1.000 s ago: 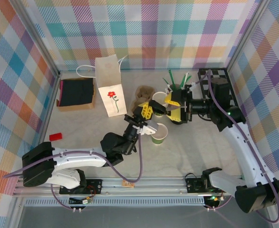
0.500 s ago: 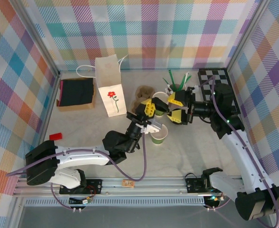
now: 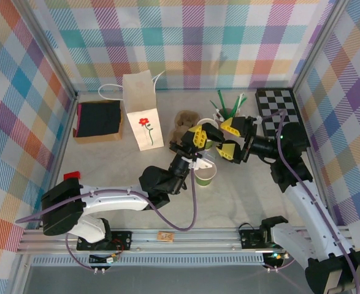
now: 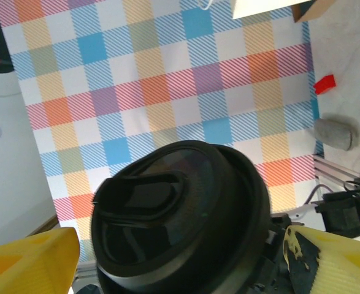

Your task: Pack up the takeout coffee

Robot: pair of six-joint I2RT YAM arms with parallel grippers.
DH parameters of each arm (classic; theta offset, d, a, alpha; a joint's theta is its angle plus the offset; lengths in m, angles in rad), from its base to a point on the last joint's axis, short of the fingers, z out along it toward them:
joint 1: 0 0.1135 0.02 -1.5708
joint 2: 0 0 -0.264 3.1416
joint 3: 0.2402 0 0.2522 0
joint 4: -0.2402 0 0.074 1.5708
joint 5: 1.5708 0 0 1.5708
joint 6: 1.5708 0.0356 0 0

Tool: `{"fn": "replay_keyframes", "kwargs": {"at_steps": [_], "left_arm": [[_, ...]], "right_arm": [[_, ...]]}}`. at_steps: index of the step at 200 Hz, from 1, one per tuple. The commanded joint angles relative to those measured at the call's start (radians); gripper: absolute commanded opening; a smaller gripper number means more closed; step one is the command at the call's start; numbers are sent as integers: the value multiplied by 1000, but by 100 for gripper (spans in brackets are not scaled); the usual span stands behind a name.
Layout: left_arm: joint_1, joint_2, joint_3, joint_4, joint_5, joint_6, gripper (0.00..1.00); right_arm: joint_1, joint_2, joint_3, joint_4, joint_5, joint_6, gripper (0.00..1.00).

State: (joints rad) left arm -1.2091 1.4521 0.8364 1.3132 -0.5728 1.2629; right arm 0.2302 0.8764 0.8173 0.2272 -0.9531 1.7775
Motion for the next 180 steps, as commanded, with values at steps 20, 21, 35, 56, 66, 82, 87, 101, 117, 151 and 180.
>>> {"fn": "replay_keyframes", "kwargs": {"at_steps": [20, 21, 35, 56, 66, 82, 87, 101, 117, 151, 180], "left_arm": [[-10, -2, 32, 46, 14, 14, 0], [-10, -2, 32, 46, 14, 15, 0], [-11, 1, 35, 47, 14, 14, 0], [-15, 10, 38, 46, 19, 12, 0], [-14, 14, 40, 46, 21, 13, 0], [-15, 14, 40, 46, 22, 12, 0], [-15, 14, 40, 46, 21, 12, 0], [-14, 13, 38, 46, 21, 10, 0], [-16, 12, 33, 46, 21, 10, 0], [-22, 7, 15, 46, 17, 19, 1], [-33, 13, 2, 46, 11, 30, 3]], "right_arm": [[21, 13, 27, 101, 21, 47, 85], [21, 14, 27, 101, 21, 47, 85], [24, 21, 26, 125, 27, 57, 83], [29, 29, 22, 141, 37, 56, 75], [30, 34, 23, 141, 39, 56, 71], [31, 35, 26, 127, 38, 43, 63], [30, 33, 30, 114, 38, 36, 60], [31, 32, 34, 81, 43, 16, 55], [31, 32, 32, 73, 47, 9, 50], [29, 26, 35, 67, 69, 5, 45], [30, 18, 33, 62, 97, 13, 43]]}}
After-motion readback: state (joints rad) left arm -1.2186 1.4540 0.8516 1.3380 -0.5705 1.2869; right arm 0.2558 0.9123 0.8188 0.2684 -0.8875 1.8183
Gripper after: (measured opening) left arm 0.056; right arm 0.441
